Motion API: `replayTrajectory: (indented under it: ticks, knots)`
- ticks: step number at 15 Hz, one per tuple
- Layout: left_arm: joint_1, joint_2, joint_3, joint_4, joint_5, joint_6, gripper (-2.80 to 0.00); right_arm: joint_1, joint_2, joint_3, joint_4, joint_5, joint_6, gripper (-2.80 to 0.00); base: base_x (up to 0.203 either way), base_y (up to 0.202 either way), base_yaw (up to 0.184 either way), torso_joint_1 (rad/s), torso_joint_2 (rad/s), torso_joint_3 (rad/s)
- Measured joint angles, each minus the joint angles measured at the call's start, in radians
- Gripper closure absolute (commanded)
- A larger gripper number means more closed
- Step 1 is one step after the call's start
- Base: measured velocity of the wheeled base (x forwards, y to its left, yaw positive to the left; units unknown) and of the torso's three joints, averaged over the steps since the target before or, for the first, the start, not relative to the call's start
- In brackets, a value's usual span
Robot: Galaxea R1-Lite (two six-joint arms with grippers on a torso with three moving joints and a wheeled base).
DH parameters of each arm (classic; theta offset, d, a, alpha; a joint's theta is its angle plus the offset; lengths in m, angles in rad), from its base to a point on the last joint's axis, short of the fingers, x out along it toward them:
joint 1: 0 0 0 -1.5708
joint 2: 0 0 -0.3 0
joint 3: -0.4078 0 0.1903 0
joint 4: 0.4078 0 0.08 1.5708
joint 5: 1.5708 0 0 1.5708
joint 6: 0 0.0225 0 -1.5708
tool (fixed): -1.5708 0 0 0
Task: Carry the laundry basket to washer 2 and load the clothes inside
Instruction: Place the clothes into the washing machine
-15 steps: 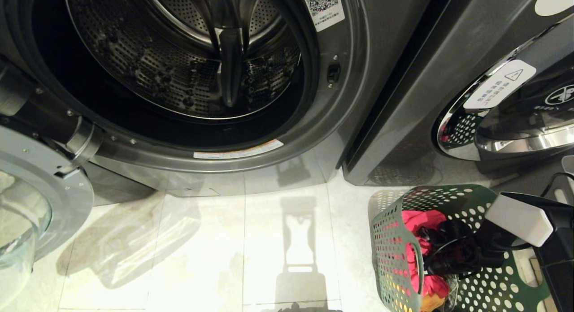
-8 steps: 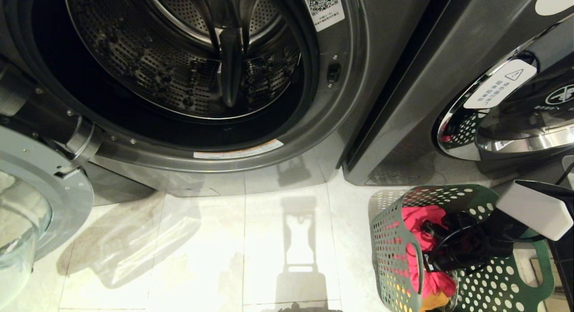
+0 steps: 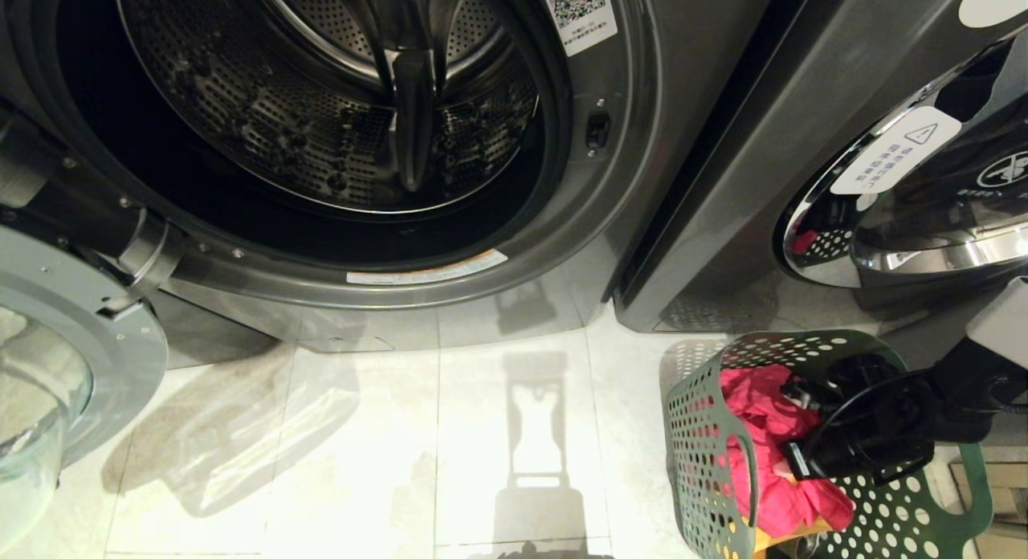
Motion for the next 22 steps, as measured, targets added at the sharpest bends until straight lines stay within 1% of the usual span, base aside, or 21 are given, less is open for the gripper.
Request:
replayTrajectory:
  ticks: [2, 5, 8, 12, 14, 15, 16, 18, 19, 20, 22]
  knots:
    - [0.0, 0.0, 0.0, 0.0, 0.0, 0.0, 0.0, 0.0, -0.105, 0.068, 0.048, 0.006, 0.0, 0.0, 0.0, 0.0, 0.0, 0.0, 0.0, 0.0]
    - [0.0, 0.0, 0.0, 0.0, 0.0, 0.0, 0.0, 0.0, -0.299, 0.145, 0.195, 0.009, 0.002, 0.0, 0.0, 0.0, 0.0, 0.0, 0.0, 0.0]
    - [0.0, 0.0, 0.0, 0.0, 0.0, 0.0, 0.0, -0.001, -0.54, 0.195, 0.422, 0.008, 0.04, 0.0, 0.0, 0.0, 0.0, 0.0, 0.0, 0.0]
    - [0.0, 0.0, 0.0, 0.0, 0.0, 0.0, 0.0, -0.001, -0.87, 0.208, 0.811, 0.009, 0.15, 0.0, 0.0, 0.0, 0.0, 0.0, 0.0, 0.0]
    - [0.0, 0.0, 0.0, 0.0, 0.0, 0.0, 0.0, -0.001, -1.006, 0.175, 1.05, 0.014, 0.205, 0.0, 0.0, 0.0, 0.0, 0.0, 0.0, 0.0]
    - [0.0, 0.0, 0.0, 0.0, 0.0, 0.0, 0.0, -0.001, -1.062, 0.126, 1.186, 0.034, 0.231, 0.0, 0.0, 0.0, 0.0, 0.0, 0.0, 0.0]
    - [0.0, 0.0, 0.0, 0.0, 0.0, 0.0, 0.0, -0.001, -1.105, 0.066, 1.323, 0.073, 0.247, 0.0, 0.0, 0.0, 0.0, 0.0, 0.0, 0.0]
    - [0.0, 0.0, 0.0, 0.0, 0.0, 0.0, 0.0, 0.001, -1.167, -0.047, 1.548, 0.165, 0.258, 0.0, 0.0, 0.0, 0.0, 0.0, 0.0, 0.0]
    - [0.0, 0.0, 0.0, 0.0, 0.0, 0.0, 0.0, 0.002, -1.186, -0.091, 1.627, 0.215, 0.257, 0.0, 0.0, 0.0, 0.0, 0.0, 0.0, 0.0]
    - [0.0, 0.0, 0.0, 0.0, 0.0, 0.0, 0.0, 0.003, -1.2, -0.127, 1.67, 0.245, 0.246, 0.0, 0.0, 0.0, 0.0, 0.0, 0.0, 0.0]
    - [0.0, 0.0, 0.0, 0.0, 0.0, 0.0, 0.0, 0.038, -1.215, -0.173, 1.681, 0.271, 0.221, 0.0, 0.0, 0.0, 0.0, 0.0, 0.0, 0.0]
